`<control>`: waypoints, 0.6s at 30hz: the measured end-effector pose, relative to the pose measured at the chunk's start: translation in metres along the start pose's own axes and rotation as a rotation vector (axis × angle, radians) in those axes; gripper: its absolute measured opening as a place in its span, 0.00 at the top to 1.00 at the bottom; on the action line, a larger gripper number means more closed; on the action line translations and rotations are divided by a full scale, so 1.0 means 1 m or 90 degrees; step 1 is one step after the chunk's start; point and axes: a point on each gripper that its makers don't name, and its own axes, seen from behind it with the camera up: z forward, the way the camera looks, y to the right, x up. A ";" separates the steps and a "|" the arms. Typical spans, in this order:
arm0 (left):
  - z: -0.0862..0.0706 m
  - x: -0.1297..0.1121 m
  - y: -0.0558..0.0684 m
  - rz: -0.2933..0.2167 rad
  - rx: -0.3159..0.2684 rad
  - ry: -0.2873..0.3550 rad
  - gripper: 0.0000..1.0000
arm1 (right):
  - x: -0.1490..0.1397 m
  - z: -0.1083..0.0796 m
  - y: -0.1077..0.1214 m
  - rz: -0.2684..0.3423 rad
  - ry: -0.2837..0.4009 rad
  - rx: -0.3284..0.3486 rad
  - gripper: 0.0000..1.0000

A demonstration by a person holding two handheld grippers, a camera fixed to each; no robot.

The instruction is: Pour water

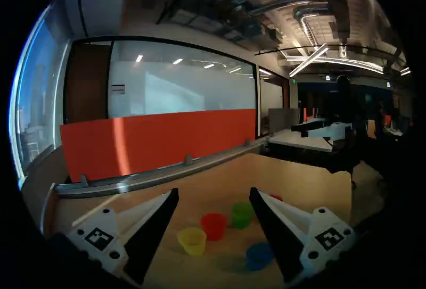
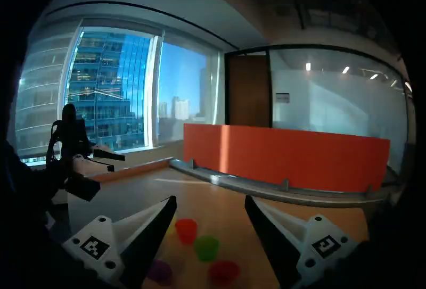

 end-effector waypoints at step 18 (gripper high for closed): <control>0.008 -0.038 0.013 0.027 -0.052 -0.058 0.01 | -0.037 0.005 -0.010 -0.052 -0.110 0.053 0.01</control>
